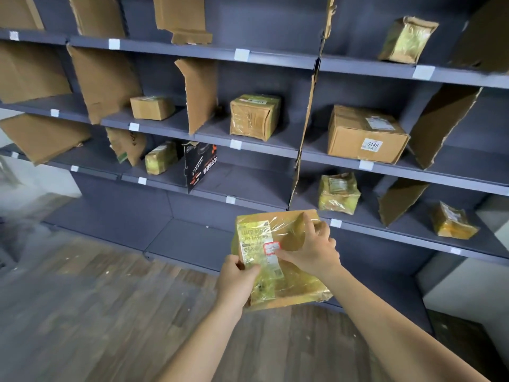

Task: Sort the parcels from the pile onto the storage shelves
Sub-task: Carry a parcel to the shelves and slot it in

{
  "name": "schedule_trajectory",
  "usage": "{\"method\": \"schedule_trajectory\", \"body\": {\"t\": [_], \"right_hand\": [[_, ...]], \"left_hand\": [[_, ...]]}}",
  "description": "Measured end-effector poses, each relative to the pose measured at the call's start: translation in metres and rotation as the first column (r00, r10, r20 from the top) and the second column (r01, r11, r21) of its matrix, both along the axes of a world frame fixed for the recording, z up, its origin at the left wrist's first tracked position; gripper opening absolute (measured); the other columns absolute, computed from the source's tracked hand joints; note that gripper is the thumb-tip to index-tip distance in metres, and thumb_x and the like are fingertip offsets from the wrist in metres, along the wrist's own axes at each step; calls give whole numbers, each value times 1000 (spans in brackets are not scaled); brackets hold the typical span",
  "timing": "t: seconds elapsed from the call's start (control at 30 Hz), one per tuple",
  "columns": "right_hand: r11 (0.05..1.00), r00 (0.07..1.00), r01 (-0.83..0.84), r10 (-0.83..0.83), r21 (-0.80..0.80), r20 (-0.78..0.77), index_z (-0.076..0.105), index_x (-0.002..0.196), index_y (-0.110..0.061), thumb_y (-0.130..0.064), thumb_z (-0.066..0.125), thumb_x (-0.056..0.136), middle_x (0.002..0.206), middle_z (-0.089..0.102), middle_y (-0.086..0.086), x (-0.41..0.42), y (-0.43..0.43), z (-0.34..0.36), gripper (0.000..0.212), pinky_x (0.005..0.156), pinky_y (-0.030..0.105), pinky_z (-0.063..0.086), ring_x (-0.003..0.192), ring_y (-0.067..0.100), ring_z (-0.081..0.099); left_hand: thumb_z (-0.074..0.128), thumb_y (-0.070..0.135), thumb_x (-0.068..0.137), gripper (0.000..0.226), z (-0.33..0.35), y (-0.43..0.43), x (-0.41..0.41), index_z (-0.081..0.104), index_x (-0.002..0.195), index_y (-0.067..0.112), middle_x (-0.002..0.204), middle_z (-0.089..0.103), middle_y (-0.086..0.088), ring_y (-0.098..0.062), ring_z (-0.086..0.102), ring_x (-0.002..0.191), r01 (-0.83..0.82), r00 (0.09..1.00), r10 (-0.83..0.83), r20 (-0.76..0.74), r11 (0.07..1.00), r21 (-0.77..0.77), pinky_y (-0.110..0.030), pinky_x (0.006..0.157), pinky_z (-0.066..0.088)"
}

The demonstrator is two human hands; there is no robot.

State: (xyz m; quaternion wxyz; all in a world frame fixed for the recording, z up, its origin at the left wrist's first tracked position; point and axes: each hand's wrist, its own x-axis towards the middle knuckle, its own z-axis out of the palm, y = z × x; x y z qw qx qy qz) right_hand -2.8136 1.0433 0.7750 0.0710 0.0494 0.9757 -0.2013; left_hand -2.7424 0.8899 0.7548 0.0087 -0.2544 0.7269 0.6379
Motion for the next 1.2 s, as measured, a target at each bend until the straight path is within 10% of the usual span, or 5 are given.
{"method": "schedule_trajectory", "body": {"t": [0.67,1.0,1.2], "right_hand": [[996,986,18,-3,-89,166,0,154,-34,-72,69,70,154,15,11,-195,-62,-84,115,99,48,42,130,39,37],[969,979,145,-111,-198,169,-10,156,-20,-50,73,78,159,11,15,-259,-84,-103,118,99,42,47,135,37,41],[854,921,367,-277,-370,273,38,143,-3,-56,76,70,135,48,12,-308,-105,-114,97,93,34,49,117,26,53]], "left_hand": [[65,15,88,19,-55,-69,-191,50,97,22,91,62,2,-8,57,72,100,986,-85,145,990,-97,-21,52,43],[90,20,61,88,-83,-131,-263,40,130,43,116,65,22,3,61,108,504,861,-492,130,860,-81,-19,87,48],[91,12,61,106,-94,-172,-329,27,140,41,126,58,22,5,54,118,634,773,-629,85,757,-157,-14,94,44]]}}
